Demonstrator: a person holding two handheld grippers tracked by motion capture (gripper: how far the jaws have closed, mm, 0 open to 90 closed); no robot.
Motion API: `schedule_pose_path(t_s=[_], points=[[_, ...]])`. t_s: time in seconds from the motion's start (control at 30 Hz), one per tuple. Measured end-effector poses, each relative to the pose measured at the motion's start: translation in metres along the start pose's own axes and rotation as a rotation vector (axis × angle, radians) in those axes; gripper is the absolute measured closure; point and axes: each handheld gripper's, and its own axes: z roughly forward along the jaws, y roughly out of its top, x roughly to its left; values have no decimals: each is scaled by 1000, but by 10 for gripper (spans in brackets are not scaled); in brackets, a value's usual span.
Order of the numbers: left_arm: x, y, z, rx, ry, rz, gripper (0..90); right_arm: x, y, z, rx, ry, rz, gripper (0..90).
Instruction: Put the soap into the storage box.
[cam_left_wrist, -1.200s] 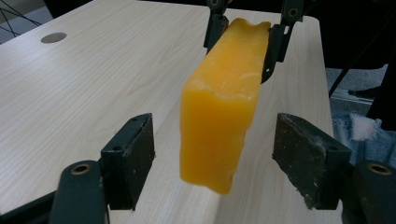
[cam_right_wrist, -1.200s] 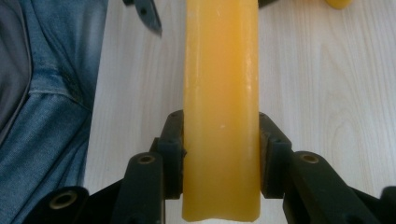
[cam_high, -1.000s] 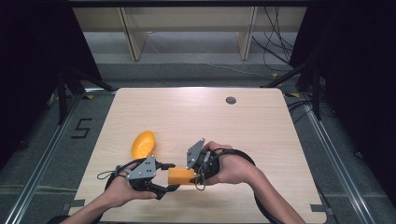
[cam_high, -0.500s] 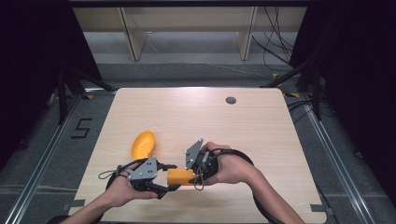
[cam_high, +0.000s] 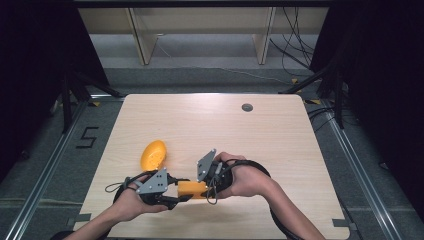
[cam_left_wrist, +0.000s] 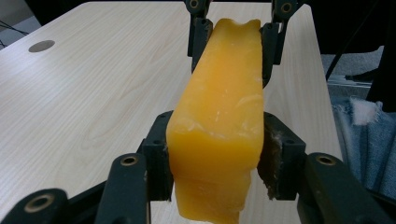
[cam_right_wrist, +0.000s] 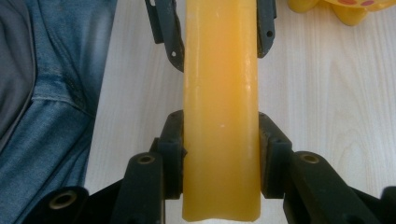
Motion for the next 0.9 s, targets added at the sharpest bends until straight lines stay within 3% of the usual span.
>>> schedule_pose_path(t_s=[0.17, 0.2, 0.3, 0.4, 0.53, 0.67, 0.7, 0.8, 0.9], points=[[-1, 2, -2, -3, -19, 3, 547, 3, 1, -2, 25, 7, 13, 616], [-3, 2, -4, 2, -12, -11, 558, 4, 1, -3, 25, 5, 16, 611], [-7, 6, -4, 7, -8, 12, 597, 1, 3, -4, 10, -14, -33, 581], [-8, 7, -6, 14, -13, -17, 599, 2, 3, -5, 4, -14, -33, 573], [-6, 5, -7, 32, -3, -47, 601, 2, 3, -10, -34, -33, -20, 482], [-3, 3, -10, 32, 44, -67, 602, 1, -1, -25, -112, -81, 32, 364], [-1, 3, -13, 25, 70, -90, 602, 0, -4, -29, -129, -91, 40, 356], [3, 3, -20, 15, 123, -105, 602, 0, -18, -46, -192, -160, 101, 352], [6, 2, -28, 7, 184, -143, 602, -2, -34, -53, -213, -213, 142, 357]])
